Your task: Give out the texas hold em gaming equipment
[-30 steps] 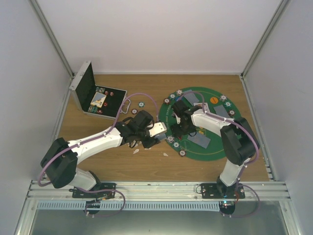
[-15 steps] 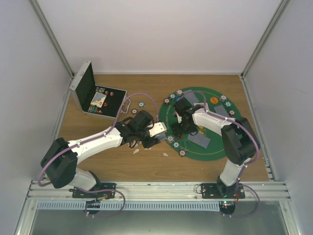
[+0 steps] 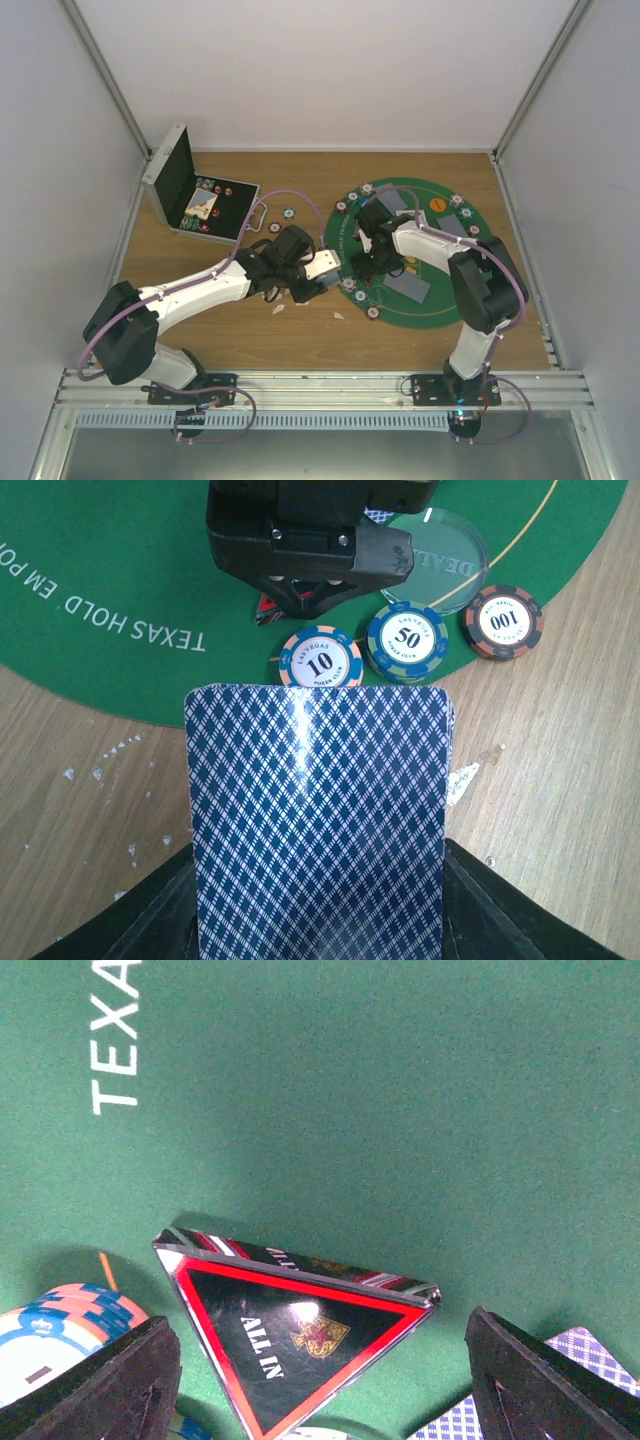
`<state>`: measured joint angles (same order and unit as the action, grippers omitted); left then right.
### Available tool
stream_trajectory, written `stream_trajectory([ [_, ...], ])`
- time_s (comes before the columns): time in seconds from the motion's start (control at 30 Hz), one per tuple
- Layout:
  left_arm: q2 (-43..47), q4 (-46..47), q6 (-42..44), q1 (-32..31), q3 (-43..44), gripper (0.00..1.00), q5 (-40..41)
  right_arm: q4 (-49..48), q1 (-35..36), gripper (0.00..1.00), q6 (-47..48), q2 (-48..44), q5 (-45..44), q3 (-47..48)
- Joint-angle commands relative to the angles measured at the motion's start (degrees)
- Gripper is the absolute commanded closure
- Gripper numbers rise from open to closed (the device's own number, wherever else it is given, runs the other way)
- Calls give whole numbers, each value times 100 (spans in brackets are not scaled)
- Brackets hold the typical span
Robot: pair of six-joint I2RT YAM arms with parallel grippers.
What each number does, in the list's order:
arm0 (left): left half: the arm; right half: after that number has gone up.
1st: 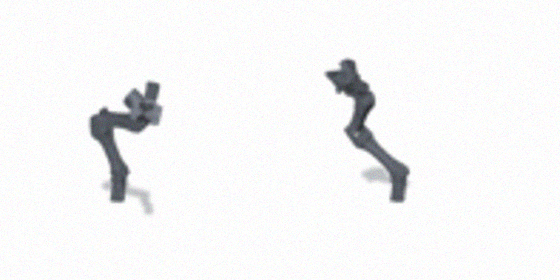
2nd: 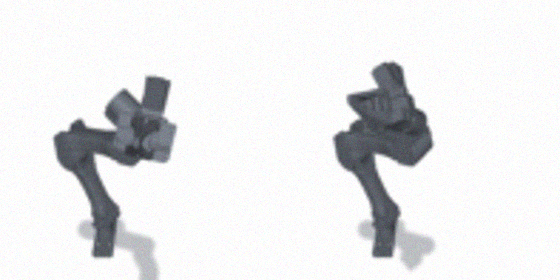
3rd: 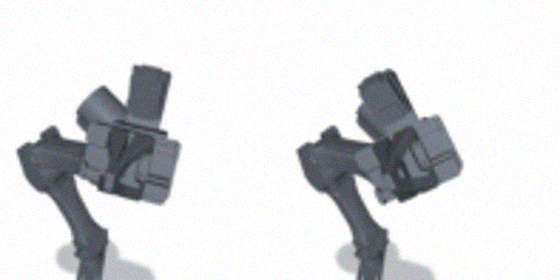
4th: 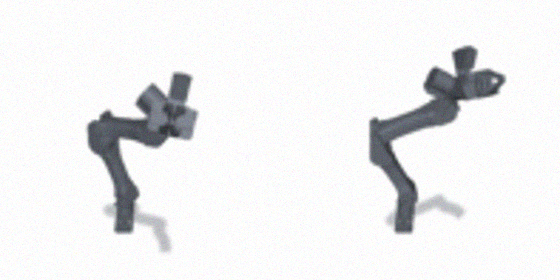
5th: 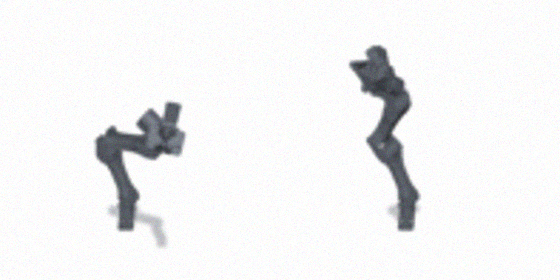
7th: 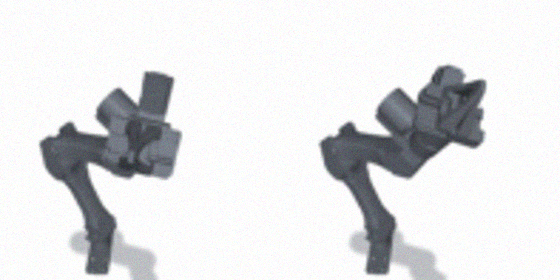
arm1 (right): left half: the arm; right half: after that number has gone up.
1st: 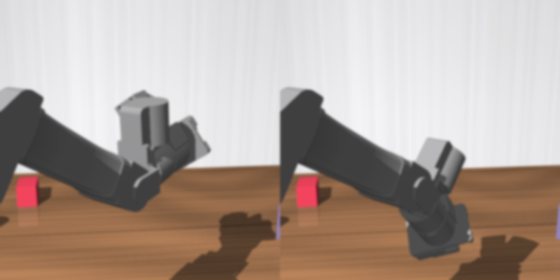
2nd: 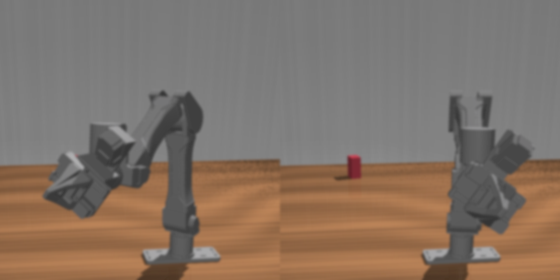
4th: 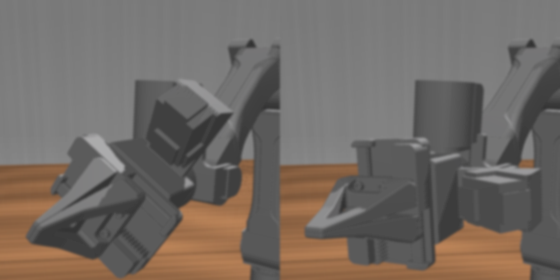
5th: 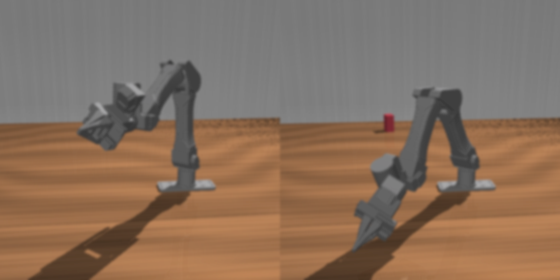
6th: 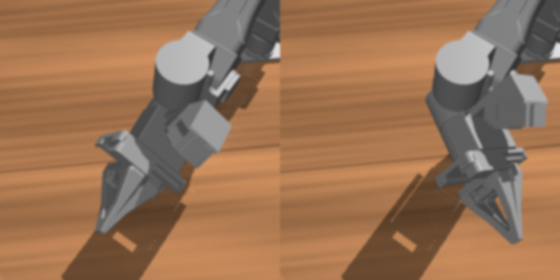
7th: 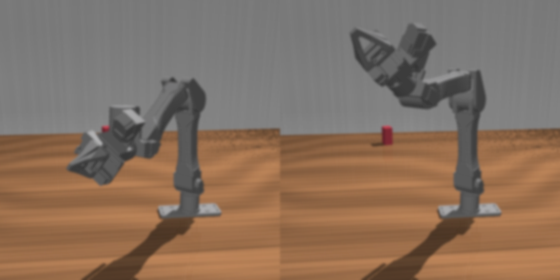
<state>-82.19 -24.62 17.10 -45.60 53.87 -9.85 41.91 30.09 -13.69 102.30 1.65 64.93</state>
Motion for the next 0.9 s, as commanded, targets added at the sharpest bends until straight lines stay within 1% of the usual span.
stream_trajectory([
  [0.0,180,255,-14,25,-25,45,-20,-74,-39,21,86,215,-79,9],
  [0.5,182,254,-19,25,-31,45,6,-141,-117,23,234,463,-156,205],
  [0.63,179,255,-19,21,-28,45,18,-123,-125,28,255,517,-243,222],
  [0.87,177,264,-21,25,-47,45,33,10,-141,39,173,361,-250,317],
])
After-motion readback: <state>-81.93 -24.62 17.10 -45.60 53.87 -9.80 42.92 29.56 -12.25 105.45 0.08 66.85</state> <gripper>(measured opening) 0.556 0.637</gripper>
